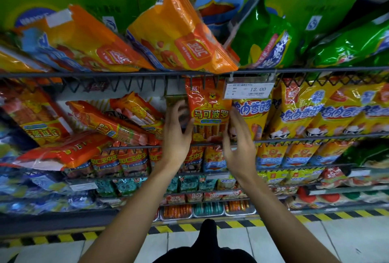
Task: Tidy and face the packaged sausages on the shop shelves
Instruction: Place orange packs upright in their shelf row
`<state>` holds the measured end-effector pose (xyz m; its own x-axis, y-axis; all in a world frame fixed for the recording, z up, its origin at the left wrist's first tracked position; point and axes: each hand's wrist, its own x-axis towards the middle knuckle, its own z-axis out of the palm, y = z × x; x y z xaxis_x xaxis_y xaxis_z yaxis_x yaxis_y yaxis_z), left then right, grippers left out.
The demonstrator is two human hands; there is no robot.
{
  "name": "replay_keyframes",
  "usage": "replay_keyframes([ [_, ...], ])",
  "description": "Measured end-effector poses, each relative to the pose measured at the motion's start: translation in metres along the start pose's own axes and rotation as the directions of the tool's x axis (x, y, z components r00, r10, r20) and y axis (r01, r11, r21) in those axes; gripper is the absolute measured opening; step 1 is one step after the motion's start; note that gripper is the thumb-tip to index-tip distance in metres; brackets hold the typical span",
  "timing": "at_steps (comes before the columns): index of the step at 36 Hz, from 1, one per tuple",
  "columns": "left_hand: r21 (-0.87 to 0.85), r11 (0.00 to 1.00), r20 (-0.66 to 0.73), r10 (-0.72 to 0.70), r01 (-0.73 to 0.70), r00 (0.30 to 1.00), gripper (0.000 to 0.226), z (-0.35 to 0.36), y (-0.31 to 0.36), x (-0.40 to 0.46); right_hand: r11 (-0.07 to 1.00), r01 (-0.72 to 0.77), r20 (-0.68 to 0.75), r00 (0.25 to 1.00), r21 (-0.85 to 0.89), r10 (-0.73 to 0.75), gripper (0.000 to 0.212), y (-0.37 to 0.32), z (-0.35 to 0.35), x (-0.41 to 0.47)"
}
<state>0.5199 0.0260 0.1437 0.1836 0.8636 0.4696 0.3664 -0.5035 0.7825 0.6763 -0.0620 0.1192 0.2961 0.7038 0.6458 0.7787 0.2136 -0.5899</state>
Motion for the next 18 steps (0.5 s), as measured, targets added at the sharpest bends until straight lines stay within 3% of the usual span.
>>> replay_keyframes([
  [2, -0.006, 0.993, 0.006, 0.117, -0.117, 0.993, 0.050, 0.003, -0.003, -0.007, 0.994, 0.069, 0.096, 0.993, -0.080, -0.061, 0.061, 0.005, 0.003, -0.008],
  [5, 0.139, 0.939, 0.151, 0.294, -0.314, 0.944, 0.057, 0.007, -0.011, -0.023, 0.982, 0.093, 0.206, 0.977, -0.163, -0.058, 0.065, 0.011, 0.006, -0.012],
  [9, 0.293, 0.875, 0.316, 0.292, -0.385, 0.903, 0.075, 0.008, -0.015, -0.031, 0.969, 0.127, 0.304, 0.951, -0.214, -0.057, 0.067, 0.014, 0.013, -0.014],
  [18, 0.368, 0.844, 0.372, 0.251, -0.391, 0.893, 0.076, -0.001, -0.012, -0.030, 0.962, 0.134, 0.315, 0.947, -0.240, -0.053, 0.061, 0.007, 0.003, -0.014],
])
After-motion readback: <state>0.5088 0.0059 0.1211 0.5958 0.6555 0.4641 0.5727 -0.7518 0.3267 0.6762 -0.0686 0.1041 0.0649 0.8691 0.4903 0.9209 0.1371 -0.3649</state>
